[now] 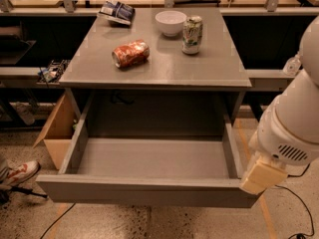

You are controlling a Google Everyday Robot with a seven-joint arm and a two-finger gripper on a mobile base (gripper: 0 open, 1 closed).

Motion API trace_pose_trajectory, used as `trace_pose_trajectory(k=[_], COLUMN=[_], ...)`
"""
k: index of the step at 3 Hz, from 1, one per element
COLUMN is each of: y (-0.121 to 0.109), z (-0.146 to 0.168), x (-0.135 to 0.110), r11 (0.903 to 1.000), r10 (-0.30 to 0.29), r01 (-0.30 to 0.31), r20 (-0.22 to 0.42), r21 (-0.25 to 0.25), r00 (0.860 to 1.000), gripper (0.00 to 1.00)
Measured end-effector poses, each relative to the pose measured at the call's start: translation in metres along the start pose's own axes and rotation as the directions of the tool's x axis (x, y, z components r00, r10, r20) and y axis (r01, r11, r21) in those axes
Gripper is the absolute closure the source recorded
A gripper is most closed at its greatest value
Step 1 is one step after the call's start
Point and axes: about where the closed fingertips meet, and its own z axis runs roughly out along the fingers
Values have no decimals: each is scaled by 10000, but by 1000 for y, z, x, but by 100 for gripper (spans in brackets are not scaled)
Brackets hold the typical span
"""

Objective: Close top drawer

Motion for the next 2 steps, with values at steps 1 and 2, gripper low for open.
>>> trace_pose_trajectory(k=[1, 2], y=[2, 2], z=[5, 6], x=[2, 1], r11=[10000, 10000], r10=[0, -11], r01=[-1, 11], r20=[-64, -60], r21=[-83, -92], r00=[10000, 10000], gripper=[65, 88])
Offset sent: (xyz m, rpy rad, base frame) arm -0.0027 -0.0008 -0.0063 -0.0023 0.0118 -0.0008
